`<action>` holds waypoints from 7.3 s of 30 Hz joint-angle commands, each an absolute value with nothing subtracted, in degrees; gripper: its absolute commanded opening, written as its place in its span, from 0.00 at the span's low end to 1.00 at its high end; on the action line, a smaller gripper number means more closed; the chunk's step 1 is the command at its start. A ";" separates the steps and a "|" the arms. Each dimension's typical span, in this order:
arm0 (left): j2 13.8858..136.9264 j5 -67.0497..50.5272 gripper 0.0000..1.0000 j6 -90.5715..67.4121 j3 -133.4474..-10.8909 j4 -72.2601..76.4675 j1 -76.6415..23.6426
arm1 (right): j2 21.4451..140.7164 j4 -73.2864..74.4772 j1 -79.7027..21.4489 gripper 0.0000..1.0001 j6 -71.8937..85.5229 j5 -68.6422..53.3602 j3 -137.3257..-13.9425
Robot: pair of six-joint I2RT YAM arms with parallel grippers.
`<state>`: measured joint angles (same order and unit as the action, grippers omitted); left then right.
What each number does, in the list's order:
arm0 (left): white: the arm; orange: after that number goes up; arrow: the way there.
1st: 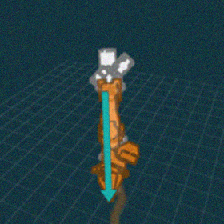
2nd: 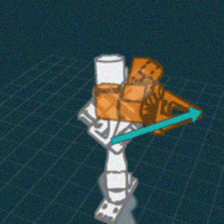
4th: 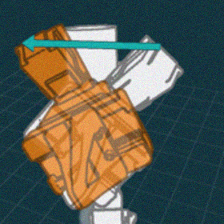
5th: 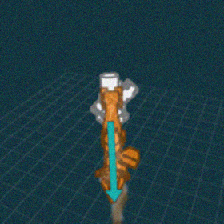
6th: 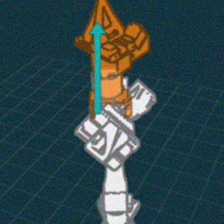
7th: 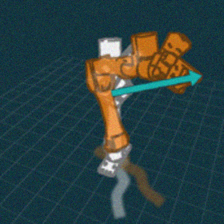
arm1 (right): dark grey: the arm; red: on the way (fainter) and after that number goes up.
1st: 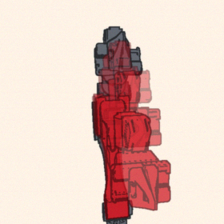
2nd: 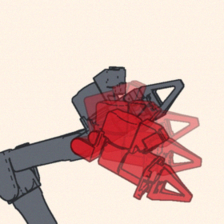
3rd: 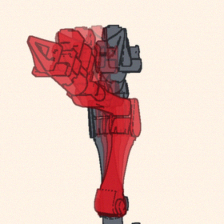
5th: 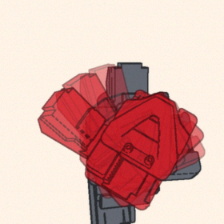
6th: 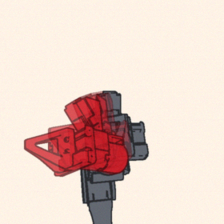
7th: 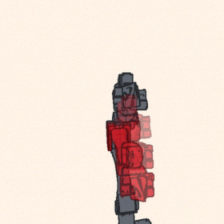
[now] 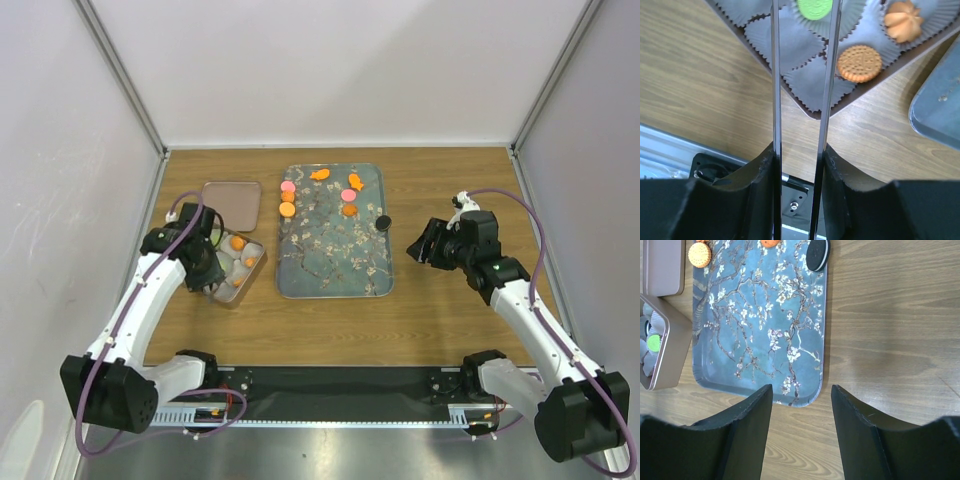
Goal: Pack the cookies
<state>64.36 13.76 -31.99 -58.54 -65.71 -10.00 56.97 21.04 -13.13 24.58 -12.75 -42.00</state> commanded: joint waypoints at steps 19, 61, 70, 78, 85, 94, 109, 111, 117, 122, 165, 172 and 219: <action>62.31 13.45 0.38 -36.56 -54.93 -67.59 -2.99 | 55.55 18.98 -13.54 0.56 24.70 -12.92 -41.75; 58.45 16.17 0.53 -40.52 -53.53 -68.47 -2.99 | 55.46 18.98 -13.62 0.57 24.78 -13.01 -41.66; 58.10 14.60 0.54 -38.94 -55.19 -67.77 -2.99 | 55.37 18.98 -13.62 0.56 24.70 -13.01 -41.66; 57.12 13.35 0.54 -34.63 -63.00 -65.13 -6.84 | 55.72 18.90 -13.62 0.57 24.70 -13.01 -41.66; 70.03 21.53 0.55 -35.33 -73.81 -65.22 -23.62 | 56.16 18.90 -13.62 0.56 24.61 -12.75 -41.66; 94.38 22.50 0.56 -28.66 -90.60 -61.08 -32.69 | 56.34 18.99 -13.62 0.57 24.52 -11.96 -41.84; 110.65 23.90 0.56 -25.40 -99.14 -61.26 -33.84 | 56.60 19.16 -13.62 0.56 24.43 -11.69 -41.84; 111.27 24.08 0.57 -25.31 -99.14 -61.35 -33.84 | 56.51 19.07 -13.62 0.56 24.43 -11.69 -41.84; 113.03 24.96 0.56 -24.52 -98.53 -60.74 -33.75 | 56.51 19.16 -13.62 0.57 24.43 -11.60 -41.84; 114.26 25.93 0.56 -24.26 -98.17 -60.64 -33.75 | 56.51 19.07 -13.71 0.56 24.43 -11.69 -41.84; 112.15 24.52 0.44 -22.94 -94.04 -60.73 -33.66 | 56.51 19.07 -13.71 0.57 24.43 -11.60 -41.92; 111.62 23.91 0.40 -22.24 -97.03 -62.22 -33.57 | 56.42 19.25 -13.71 0.56 24.43 -11.60 -41.92; 57.50 19.60 0.41 -33.13 -61.19 -77.07 -29.53 | 57.48 18.55 -14.85 0.57 24.61 -14.15 -41.75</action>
